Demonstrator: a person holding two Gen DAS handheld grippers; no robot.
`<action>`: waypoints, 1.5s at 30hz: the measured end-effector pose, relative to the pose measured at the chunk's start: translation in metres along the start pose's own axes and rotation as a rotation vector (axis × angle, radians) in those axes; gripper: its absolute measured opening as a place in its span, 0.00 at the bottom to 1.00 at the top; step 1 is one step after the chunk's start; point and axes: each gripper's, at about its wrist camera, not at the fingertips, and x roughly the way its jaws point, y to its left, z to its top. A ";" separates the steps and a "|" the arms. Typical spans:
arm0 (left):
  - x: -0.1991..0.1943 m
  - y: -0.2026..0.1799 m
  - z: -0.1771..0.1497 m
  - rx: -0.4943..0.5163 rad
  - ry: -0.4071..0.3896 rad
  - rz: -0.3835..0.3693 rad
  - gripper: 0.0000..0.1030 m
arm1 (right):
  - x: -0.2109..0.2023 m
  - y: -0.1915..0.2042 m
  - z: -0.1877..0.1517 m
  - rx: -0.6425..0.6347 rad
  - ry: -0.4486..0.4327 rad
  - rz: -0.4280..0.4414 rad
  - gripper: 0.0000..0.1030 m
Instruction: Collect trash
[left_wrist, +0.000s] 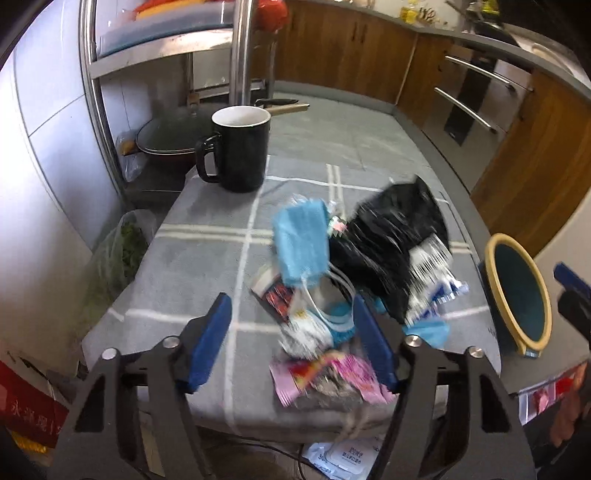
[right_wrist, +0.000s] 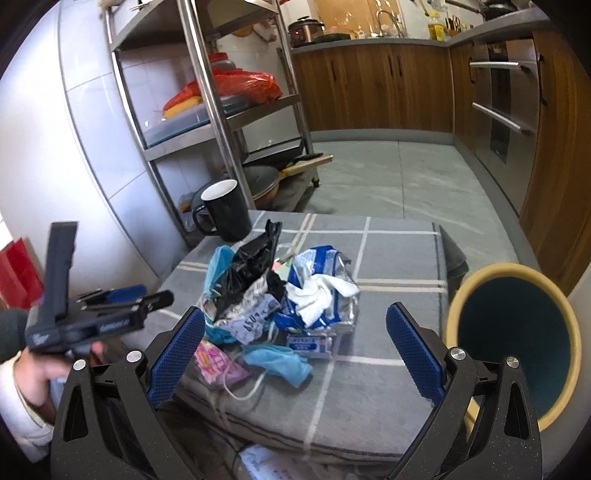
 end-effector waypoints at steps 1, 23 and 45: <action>0.005 0.004 0.010 0.001 0.005 -0.003 0.63 | 0.003 -0.001 0.003 0.011 0.005 0.009 0.94; 0.100 0.005 0.055 0.004 0.140 -0.051 0.26 | 0.066 0.021 -0.042 0.009 0.261 0.059 0.74; 0.057 0.052 0.058 -0.120 0.020 -0.020 0.02 | 0.106 0.122 -0.062 -0.292 0.344 0.203 0.38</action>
